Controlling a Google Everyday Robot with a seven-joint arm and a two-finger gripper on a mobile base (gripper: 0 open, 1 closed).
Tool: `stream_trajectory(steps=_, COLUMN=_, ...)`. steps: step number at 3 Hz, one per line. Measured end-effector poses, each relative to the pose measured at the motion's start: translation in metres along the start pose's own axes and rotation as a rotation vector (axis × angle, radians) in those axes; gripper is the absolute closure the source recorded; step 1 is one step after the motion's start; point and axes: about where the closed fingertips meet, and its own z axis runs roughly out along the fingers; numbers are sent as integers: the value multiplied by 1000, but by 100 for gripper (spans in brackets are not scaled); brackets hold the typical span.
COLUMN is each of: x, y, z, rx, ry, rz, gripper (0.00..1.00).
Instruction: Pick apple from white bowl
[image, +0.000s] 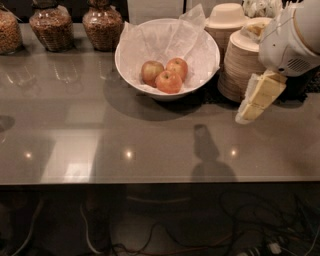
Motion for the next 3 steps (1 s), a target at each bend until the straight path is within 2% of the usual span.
stream_trajectory(steps=1, x=-23, y=-29, z=22, rx=18, ry=-41, rz=-82, gripper=0)
stream_trajectory(steps=3, x=-63, y=-92, z=84, rx=14, ry=-71, rz=-262, gripper=0)
